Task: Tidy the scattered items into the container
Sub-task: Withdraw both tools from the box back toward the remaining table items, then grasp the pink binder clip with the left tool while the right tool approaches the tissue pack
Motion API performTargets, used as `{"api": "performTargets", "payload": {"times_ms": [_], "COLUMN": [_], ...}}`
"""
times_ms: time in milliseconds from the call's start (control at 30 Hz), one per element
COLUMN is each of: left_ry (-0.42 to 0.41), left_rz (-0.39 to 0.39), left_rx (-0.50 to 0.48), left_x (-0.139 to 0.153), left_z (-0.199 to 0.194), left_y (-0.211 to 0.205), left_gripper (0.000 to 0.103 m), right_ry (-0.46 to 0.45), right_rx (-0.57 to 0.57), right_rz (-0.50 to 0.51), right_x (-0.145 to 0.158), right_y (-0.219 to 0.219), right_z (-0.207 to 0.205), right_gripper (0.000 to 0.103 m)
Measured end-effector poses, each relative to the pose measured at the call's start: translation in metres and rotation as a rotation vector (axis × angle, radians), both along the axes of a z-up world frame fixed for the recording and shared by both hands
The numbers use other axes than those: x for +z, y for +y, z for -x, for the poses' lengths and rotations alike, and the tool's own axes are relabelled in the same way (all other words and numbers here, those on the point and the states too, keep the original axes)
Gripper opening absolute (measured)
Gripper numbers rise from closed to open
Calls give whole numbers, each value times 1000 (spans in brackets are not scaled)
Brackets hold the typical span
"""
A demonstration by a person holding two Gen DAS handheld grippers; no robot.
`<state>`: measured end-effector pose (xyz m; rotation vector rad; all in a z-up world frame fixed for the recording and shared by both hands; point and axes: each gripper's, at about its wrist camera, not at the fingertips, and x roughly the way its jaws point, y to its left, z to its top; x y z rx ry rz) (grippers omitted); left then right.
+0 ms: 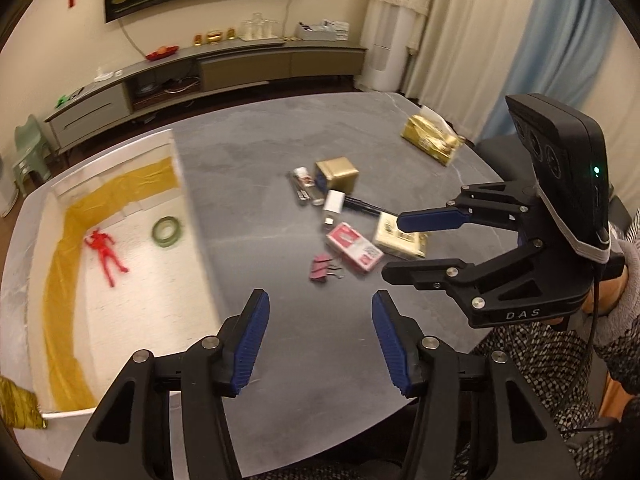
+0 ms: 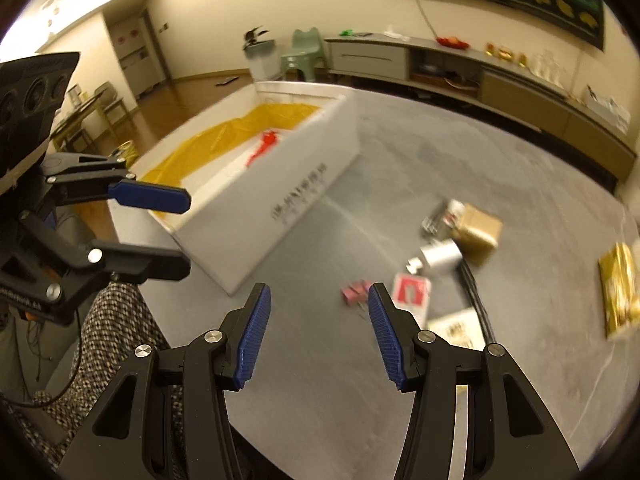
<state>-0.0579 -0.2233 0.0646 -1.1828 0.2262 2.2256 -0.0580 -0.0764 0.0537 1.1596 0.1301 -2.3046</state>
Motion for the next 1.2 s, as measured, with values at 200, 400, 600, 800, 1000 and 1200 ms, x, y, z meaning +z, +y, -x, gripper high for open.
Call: {"api": "performTargets", "payload": {"times_ms": [200, 400, 600, 800, 1000, 1200], "left_ry": [-24, -60, -105, -145, -169, -184], "left_rz": [14, 29, 29, 31, 21, 6], "left_rx": [-34, -7, 38, 63, 95, 126], "left_x": [-21, -47, -76, -103, -122, -135], "left_z": [8, 29, 52, 69, 85, 93], "left_y": [36, 54, 62, 69, 70, 68], "left_gripper": [55, 55, 55, 55, 55, 55], "right_ry": [-45, -71, -72, -83, -77, -78], "right_rx": [-84, -114, -147, -176, -153, -145], "right_rz": [23, 29, -18, -99, -141, -165], "right_x": [-22, -45, -64, -81, -87, -91], "right_y": [42, 57, 67, 82, 81, 81], "right_z": [2, 11, 26, 42, 49, 55], "right_gripper": [54, 54, 54, 56, 59, 61]}}
